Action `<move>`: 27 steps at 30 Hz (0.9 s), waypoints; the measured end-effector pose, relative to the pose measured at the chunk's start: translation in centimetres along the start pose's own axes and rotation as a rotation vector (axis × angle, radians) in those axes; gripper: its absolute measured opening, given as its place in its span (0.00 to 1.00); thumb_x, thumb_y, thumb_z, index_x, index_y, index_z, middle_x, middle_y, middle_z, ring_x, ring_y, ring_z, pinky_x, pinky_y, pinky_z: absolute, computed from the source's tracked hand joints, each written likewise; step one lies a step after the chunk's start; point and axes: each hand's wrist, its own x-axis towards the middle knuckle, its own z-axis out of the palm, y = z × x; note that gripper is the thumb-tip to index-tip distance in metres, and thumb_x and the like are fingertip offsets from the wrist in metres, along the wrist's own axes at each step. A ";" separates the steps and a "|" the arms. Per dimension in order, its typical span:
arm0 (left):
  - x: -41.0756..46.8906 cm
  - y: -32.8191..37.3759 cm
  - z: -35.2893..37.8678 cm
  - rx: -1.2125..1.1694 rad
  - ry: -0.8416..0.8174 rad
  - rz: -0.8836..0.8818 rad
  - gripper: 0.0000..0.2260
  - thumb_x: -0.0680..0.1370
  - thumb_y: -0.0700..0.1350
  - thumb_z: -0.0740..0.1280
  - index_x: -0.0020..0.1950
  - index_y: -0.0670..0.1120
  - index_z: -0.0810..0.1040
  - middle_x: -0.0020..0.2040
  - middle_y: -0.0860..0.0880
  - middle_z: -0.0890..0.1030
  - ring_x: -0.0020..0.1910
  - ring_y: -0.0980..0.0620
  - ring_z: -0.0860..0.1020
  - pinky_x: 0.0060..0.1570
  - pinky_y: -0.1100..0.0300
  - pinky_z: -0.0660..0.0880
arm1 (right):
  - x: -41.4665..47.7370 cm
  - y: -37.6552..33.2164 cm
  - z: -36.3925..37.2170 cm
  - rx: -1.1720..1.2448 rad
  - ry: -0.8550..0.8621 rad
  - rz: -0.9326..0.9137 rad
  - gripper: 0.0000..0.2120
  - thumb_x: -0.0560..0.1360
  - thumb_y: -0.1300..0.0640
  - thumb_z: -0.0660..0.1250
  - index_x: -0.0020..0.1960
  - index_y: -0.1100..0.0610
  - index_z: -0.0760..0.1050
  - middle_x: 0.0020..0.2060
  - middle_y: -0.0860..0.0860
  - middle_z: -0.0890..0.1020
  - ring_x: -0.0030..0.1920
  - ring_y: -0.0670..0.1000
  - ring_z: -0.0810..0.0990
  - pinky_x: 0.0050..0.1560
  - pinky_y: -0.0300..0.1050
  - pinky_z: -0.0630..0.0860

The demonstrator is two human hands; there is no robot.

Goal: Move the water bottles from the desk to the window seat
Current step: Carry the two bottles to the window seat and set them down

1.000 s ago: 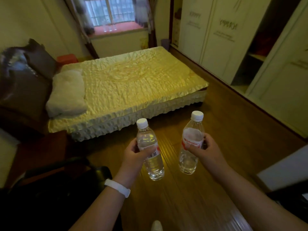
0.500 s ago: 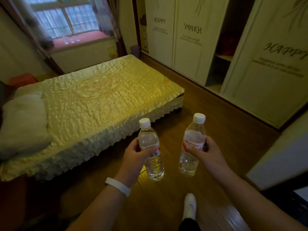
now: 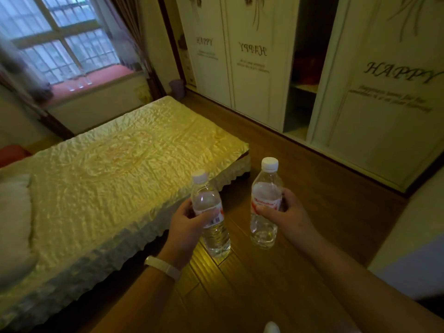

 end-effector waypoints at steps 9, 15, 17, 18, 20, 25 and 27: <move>9.4 1.3 6.4 -0.004 -0.078 -0.019 0.13 0.71 0.34 0.75 0.54 0.44 0.83 0.49 0.41 0.86 0.47 0.42 0.85 0.43 0.52 0.81 | 7.6 -0.9 -5.2 0.007 0.087 0.018 0.21 0.71 0.56 0.75 0.61 0.49 0.74 0.53 0.47 0.82 0.52 0.45 0.82 0.39 0.34 0.79; 18.2 1.5 8.0 -0.028 -0.122 -0.027 0.14 0.71 0.36 0.75 0.57 0.43 0.82 0.50 0.41 0.86 0.48 0.43 0.85 0.43 0.54 0.80 | 14.5 -0.2 -6.1 0.002 0.143 0.049 0.21 0.70 0.57 0.75 0.60 0.47 0.73 0.55 0.47 0.82 0.52 0.44 0.82 0.39 0.33 0.79; 21.8 1.6 8.2 -0.038 -0.143 -0.041 0.15 0.71 0.36 0.75 0.57 0.43 0.82 0.51 0.41 0.86 0.49 0.42 0.85 0.44 0.52 0.80 | 17.4 -0.2 -6.2 -0.027 0.171 0.064 0.22 0.71 0.57 0.74 0.61 0.47 0.71 0.54 0.46 0.80 0.51 0.42 0.80 0.36 0.31 0.77; 23.7 1.7 8.3 -0.044 -0.149 -0.049 0.15 0.71 0.36 0.75 0.56 0.44 0.82 0.50 0.41 0.86 0.49 0.41 0.85 0.44 0.52 0.80 | 19.0 -0.3 -6.2 -0.041 0.182 0.066 0.22 0.71 0.57 0.74 0.61 0.47 0.71 0.54 0.45 0.80 0.51 0.41 0.79 0.35 0.29 0.76; 27.7 2.1 8.3 -0.054 -0.158 -0.054 0.16 0.69 0.38 0.77 0.55 0.46 0.83 0.50 0.42 0.86 0.50 0.40 0.84 0.46 0.48 0.80 | 22.4 -0.8 -6.0 -0.053 0.191 0.064 0.21 0.71 0.58 0.74 0.60 0.47 0.71 0.53 0.43 0.80 0.51 0.41 0.79 0.35 0.28 0.76; 37.3 3.8 9.0 -0.059 -0.223 -0.049 0.16 0.68 0.40 0.78 0.54 0.48 0.83 0.51 0.42 0.86 0.51 0.40 0.84 0.51 0.44 0.80 | 31.1 -2.4 -5.7 -0.047 0.250 0.075 0.26 0.69 0.55 0.76 0.64 0.51 0.72 0.54 0.46 0.81 0.51 0.43 0.81 0.37 0.30 0.78; 40.5 4.5 9.4 -0.060 -0.250 -0.049 0.15 0.70 0.36 0.75 0.55 0.47 0.83 0.51 0.43 0.86 0.50 0.43 0.85 0.47 0.49 0.81 | 34.1 -3.2 -5.6 -0.068 0.268 0.077 0.32 0.64 0.48 0.77 0.66 0.52 0.72 0.56 0.47 0.81 0.54 0.45 0.82 0.39 0.32 0.79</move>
